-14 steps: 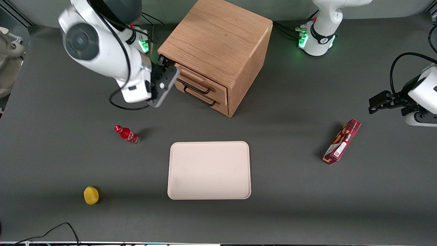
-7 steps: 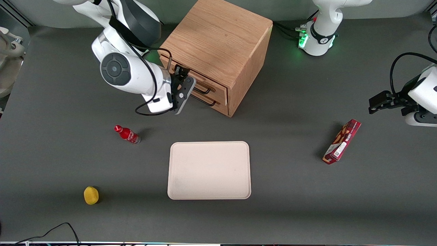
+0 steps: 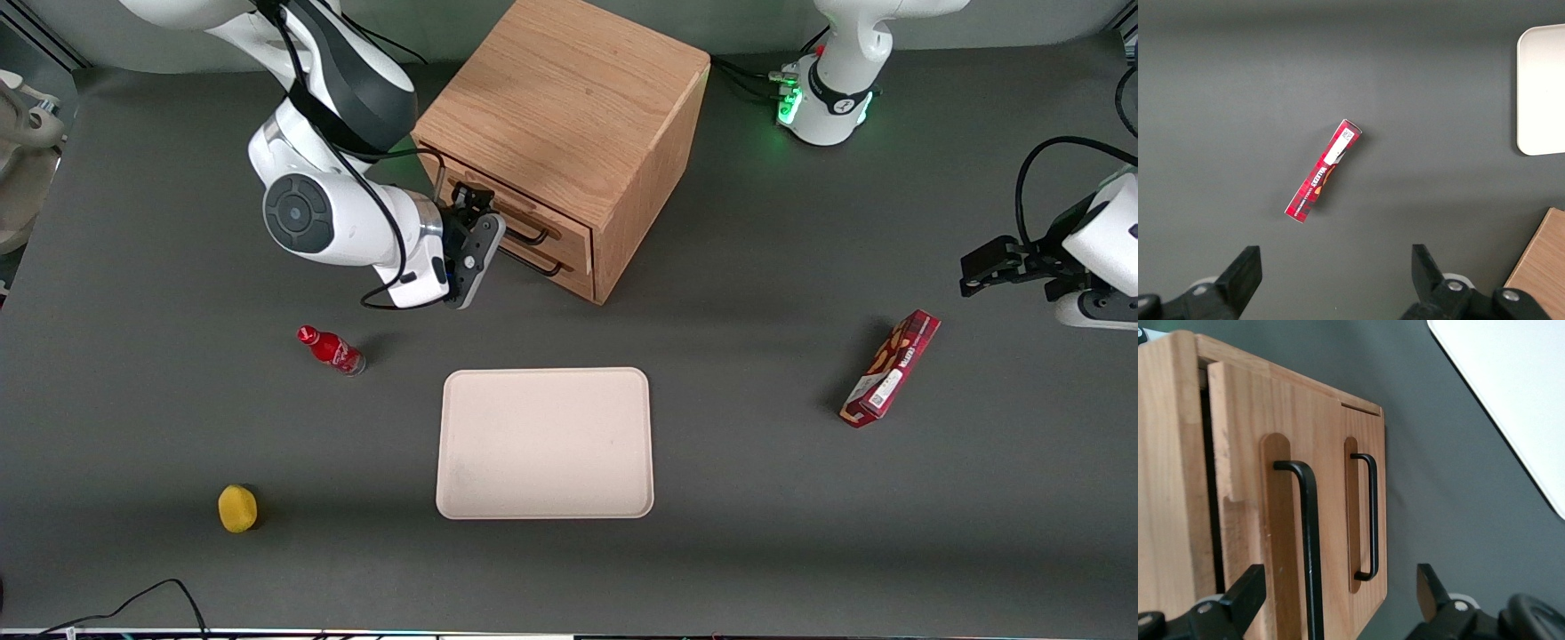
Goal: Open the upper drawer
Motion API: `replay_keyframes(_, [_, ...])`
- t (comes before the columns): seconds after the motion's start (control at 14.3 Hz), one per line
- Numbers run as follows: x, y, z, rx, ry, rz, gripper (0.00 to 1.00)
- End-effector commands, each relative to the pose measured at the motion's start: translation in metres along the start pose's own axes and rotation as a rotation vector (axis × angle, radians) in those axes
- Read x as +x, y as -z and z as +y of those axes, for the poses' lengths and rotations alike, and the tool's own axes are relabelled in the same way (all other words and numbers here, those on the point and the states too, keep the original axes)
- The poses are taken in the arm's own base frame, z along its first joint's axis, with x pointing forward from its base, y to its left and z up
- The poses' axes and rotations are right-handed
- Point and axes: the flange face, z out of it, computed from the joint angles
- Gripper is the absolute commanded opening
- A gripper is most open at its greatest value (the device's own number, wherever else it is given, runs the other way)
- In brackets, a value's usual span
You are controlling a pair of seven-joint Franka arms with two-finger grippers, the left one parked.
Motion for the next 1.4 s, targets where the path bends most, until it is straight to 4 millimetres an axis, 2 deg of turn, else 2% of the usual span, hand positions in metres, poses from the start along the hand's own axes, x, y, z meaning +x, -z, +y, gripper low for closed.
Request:
replay_keyframes(0.0, [-0.015, -0.007, -0.003, -0.001, -0.004, 0.013, 1.0])
replay_keyframes(0.49, [-0.024, -0.026, -0.004, -0.01, -0.023, 0.012, 1.0])
replay_keyframes(1.33, [-0.027, -0.04, -0.003, -0.021, -0.032, 0.018, 1.0])
